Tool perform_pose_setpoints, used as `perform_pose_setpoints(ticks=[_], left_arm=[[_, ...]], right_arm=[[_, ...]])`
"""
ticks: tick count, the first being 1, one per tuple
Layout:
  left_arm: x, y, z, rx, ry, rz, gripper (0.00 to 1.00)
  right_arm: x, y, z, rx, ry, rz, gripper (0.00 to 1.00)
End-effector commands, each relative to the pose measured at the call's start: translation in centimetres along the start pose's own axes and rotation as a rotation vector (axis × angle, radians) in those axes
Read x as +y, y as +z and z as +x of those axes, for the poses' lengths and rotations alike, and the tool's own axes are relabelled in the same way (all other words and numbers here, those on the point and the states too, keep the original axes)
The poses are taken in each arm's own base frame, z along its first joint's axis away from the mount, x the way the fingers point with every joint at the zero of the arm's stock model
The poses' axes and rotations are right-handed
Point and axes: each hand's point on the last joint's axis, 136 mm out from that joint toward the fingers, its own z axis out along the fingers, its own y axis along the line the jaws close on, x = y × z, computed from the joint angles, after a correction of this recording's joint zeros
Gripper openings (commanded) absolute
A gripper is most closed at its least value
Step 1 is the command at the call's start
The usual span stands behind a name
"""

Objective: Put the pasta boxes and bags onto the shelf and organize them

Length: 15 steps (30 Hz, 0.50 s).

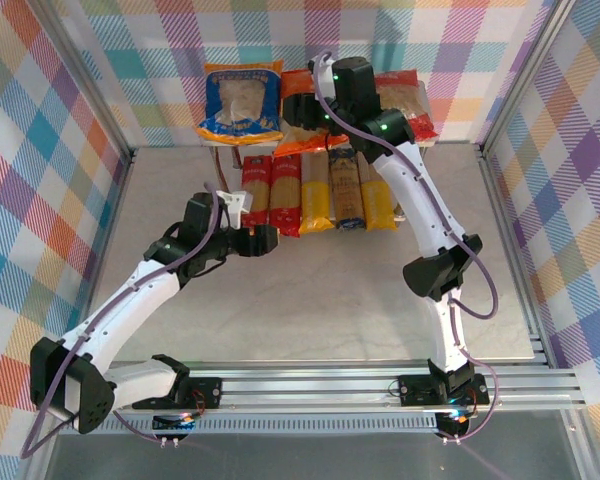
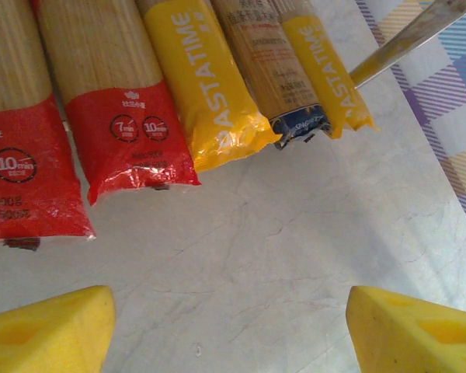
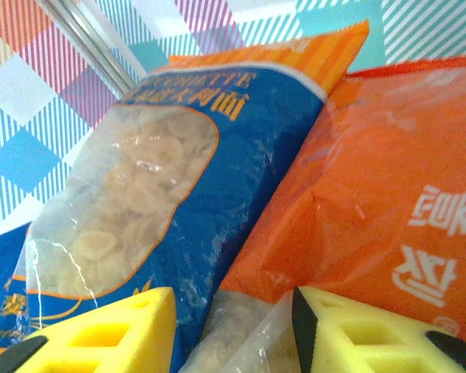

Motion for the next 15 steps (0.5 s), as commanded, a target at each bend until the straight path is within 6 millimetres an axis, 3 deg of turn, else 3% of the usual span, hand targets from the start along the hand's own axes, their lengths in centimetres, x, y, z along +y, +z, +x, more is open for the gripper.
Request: perform_pose_setpoints(ticks=[1,6,9,12,15], left_arm=[[0.8,-0.7,0.2,-0.011,0.012,-0.035,0.78],[1.5,-1.4,0.3,-0.030,0.008,-0.063,0.78],[1.9,-2.0,0.4,-0.045,0.002,-0.079,0.78],[2.6,-2.9,0.3,-0.069,-0.004,-0.108,0.80],[3.9,-4.0,0.0,-0.108,-0.014,-0.164,0.83]], right_arm=[[1.8,-5.1,-6.4,-0.218,-0.075,-0.005,0.48],[4.3,-11.7,-11.4,-0.401,-0.156,-0.007,0.53],[5.0,-16.1,-12.3,-0.427,-0.185,0.020,0.54],[3.9,-19.3,-10.2,-0.356,-0.175,0.107,0.55],[1.6,-21.5,-5.4,-0.240,-0.179,0.205,0.56]])
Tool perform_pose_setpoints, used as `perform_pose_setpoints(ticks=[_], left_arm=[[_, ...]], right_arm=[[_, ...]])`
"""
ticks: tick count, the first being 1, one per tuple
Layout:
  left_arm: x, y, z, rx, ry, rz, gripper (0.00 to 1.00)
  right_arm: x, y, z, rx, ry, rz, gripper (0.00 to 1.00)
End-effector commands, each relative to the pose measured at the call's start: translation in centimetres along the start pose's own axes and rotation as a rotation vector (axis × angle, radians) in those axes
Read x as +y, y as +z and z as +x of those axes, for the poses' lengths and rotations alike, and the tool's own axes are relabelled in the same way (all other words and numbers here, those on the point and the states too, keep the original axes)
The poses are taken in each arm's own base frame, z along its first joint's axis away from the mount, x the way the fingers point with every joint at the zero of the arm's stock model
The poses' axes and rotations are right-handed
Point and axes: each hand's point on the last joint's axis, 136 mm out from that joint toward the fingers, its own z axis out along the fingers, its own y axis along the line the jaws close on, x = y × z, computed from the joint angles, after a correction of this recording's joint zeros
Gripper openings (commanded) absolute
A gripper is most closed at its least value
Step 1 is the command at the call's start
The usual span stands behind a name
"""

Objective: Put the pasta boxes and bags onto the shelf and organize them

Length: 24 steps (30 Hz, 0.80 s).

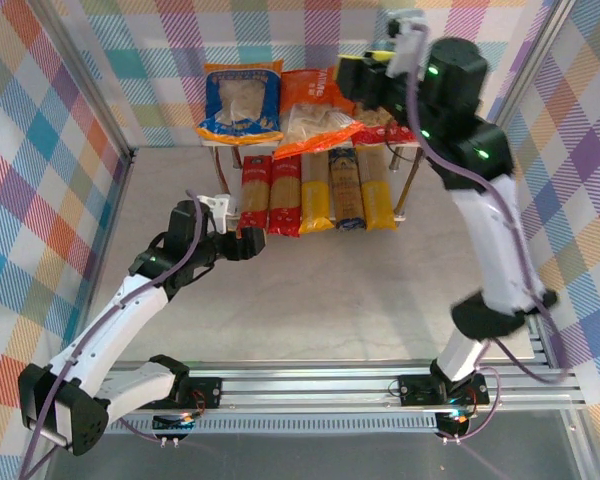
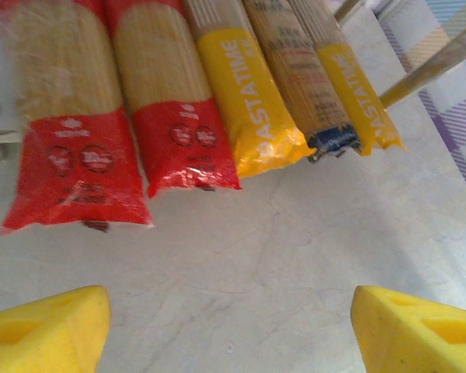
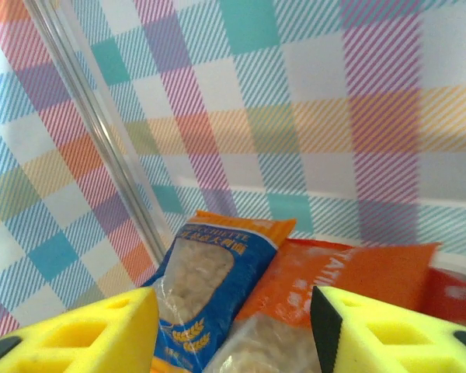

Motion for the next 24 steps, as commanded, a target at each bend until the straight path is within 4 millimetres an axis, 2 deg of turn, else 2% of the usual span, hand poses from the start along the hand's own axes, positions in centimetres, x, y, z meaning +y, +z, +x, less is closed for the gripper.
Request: perform_pose_setpoints(ticks=[1,2,8,10,13,14,16,18,20,24], left_arm=[[2.4,-1.3,0.0,-0.036,-0.004,-0.106,0.89],[3.2,-1.6,-0.1,-0.054,-0.008,-0.144,1.00],[7.9,-4.1,-1.0,-0.185,-0.037,-0.358,1.00],[9.9,-4.3,-1.2,-0.219,-0.055,-0.440,1.00],[13.2,-3.8,-1.0,-0.230,-0.077,-0.567,1.00],[14.3,-3.4,-1.4,-0.252,-0.081,-0.601,1.00],[16.6,-2.5,-1.0,-0.245,-0.098,-0.674,1.00],[18.4,-1.6,-0.7,-0.243,-0.106,-0.707,1.00],[19.4,-0.3,-0.7,-0.259,-0.072,-0.701,1.00],[20.8,0.7,-0.9,-0.312,-0.002,-0.741,1.00]], right_arm=[[-3.3,-3.3,6.2,0.171,-0.053,0.151,0.57],[-4.6,-5.1,8.2,0.198,-0.055,0.206,0.58],[-11.3,-16.9,19.1,0.277,0.009,0.521,0.68],[-13.3,-20.6,22.4,0.295,0.028,0.624,0.75],[-15.2,-24.4,26.2,0.317,0.057,0.729,0.83],[-15.7,-25.2,27.3,0.326,0.059,0.748,0.85],[-16.3,-26.0,29.1,0.353,0.055,0.777,0.89],[-17.0,-26.4,30.2,0.374,0.043,0.818,0.92],[-16.9,-25.6,30.4,0.388,0.035,0.805,0.93],[-17.2,-23.8,31.0,0.418,0.048,0.827,0.94]])
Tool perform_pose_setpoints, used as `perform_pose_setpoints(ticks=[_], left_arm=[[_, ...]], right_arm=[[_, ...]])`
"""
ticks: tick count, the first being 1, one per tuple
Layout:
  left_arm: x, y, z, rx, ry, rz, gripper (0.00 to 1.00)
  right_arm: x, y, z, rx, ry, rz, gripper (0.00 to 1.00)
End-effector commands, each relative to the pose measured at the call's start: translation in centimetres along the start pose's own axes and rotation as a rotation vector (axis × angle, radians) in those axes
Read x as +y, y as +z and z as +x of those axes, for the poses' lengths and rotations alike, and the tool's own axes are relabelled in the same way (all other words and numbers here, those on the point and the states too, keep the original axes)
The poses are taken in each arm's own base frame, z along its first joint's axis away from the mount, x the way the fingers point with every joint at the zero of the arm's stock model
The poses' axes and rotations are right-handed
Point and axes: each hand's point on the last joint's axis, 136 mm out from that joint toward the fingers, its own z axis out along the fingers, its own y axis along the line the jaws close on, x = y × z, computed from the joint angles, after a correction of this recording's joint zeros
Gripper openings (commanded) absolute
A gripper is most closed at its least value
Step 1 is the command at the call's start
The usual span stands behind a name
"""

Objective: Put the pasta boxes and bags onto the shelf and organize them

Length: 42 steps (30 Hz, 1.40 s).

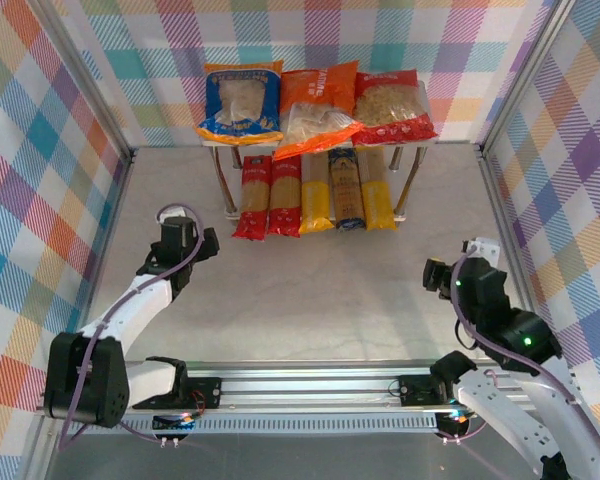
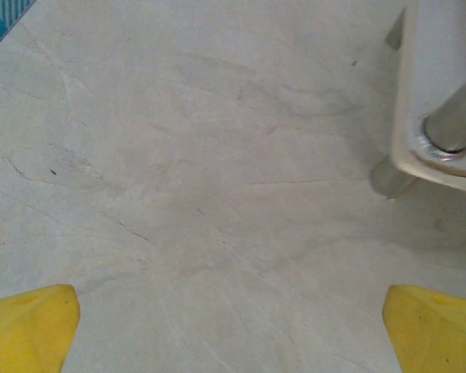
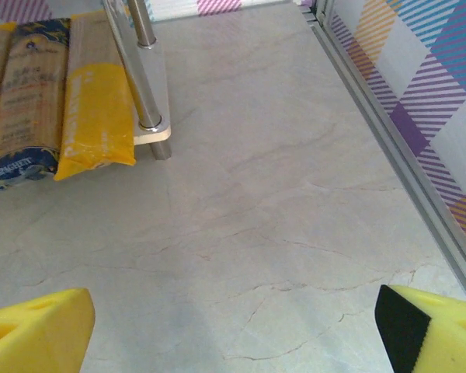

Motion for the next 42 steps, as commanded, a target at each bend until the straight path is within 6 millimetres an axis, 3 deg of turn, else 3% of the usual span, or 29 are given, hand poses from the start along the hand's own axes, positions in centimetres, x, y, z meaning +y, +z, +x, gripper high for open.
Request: perform_pose_setpoints(ticks=[1,5,9,13,17,21,26,29,35,37,42], left_arm=[[0.2,0.6,-3.8,-0.203,0.022,-0.025,1.00],[0.5,2.3,-3.1,-0.273,0.057,-0.050,1.00],[0.9,4.6,-1.0,-0.274,0.028,-0.059,1.00],[-0.8,5.4,-0.6,-0.250,0.086,0.019,1.00],[-2.8,5.2,0.4,-0.297,0.137,0.150,1.00],[-3.4,4.5,1.1,-0.310,0.171,0.182,1.00],[-3.4,4.5,1.2,-0.299,0.171,0.182,1.00],[-3.4,4.5,1.1,-0.302,0.171,0.182,1.00],[-3.4,4.5,1.1,-0.303,0.170,0.182,1.00],[-3.4,4.5,1.1,-0.303,0.170,0.183,1.00],[-3.4,4.5,1.1,-0.303,0.170,0.181,1.00]], right_arm=[[0.9,1.5,-0.5,0.001,0.035,0.016,0.94],[2.2,3.7,0.4,0.050,0.031,0.010,0.95],[2.1,5.5,0.9,0.087,0.065,0.014,0.95],[1.5,7.0,1.0,0.085,0.113,0.016,0.95],[1.2,10.0,1.2,0.094,0.161,0.019,0.95],[0.5,13.9,1.6,0.095,0.161,0.062,0.96],[0.6,18.3,0.1,-0.081,0.060,0.064,0.96],[0.4,19.9,-0.5,-0.200,0.037,0.062,0.96],[-1.7,22.6,1.8,-0.177,0.120,0.060,0.97],[-1.9,22.7,1.6,-0.208,0.148,0.054,0.97],[-0.2,23.3,1.7,-0.216,0.104,-0.038,0.98]])
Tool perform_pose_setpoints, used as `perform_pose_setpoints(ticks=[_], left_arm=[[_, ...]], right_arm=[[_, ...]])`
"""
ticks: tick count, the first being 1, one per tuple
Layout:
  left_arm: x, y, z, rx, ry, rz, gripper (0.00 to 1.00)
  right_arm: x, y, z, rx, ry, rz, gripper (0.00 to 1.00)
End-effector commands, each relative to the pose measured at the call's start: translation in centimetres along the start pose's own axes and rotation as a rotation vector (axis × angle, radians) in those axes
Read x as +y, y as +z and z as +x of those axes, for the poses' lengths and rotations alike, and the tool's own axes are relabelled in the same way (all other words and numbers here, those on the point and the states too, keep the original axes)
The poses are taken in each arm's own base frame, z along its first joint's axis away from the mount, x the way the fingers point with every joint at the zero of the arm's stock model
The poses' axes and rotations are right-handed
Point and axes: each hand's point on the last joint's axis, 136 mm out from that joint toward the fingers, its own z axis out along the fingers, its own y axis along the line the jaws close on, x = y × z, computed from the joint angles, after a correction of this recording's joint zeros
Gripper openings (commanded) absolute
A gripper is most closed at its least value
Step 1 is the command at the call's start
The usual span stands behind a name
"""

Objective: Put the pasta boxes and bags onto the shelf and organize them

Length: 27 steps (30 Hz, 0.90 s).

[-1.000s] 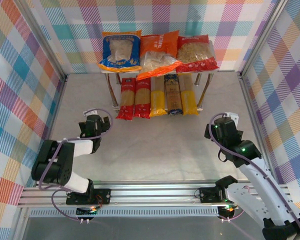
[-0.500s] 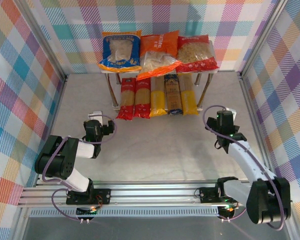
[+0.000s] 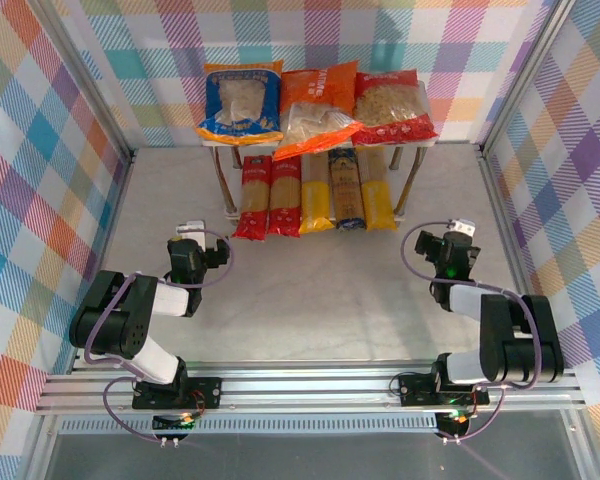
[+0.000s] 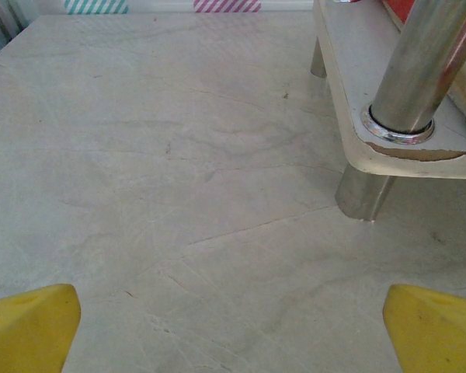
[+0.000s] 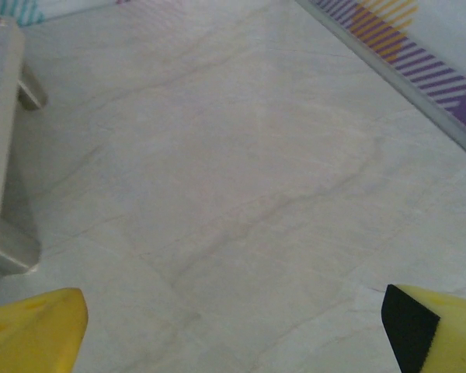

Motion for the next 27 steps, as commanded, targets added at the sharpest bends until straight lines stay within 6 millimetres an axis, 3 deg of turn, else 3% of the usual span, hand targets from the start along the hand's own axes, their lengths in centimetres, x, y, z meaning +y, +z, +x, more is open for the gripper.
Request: perform_pose_setpoints(ticks=[1,7,27], left_arm=[[-0.4,0.1,-0.9,-0.038,0.006,0.020,1.00],[-0.4,0.2,-0.9,-0.028,0.003,0.015,1.00],[-0.2,0.7,-0.8,-0.001,-0.015,0.022,1.00]], right_arm=[[2.7,0.0,-2.4,-0.099,-0.022,-0.145,0.98],[5.7,1.1,-1.0,-0.089,-0.113,-0.295,1.00],[5.9,1.1,-0.6,-0.059,-0.133,-0.280,0.99]])
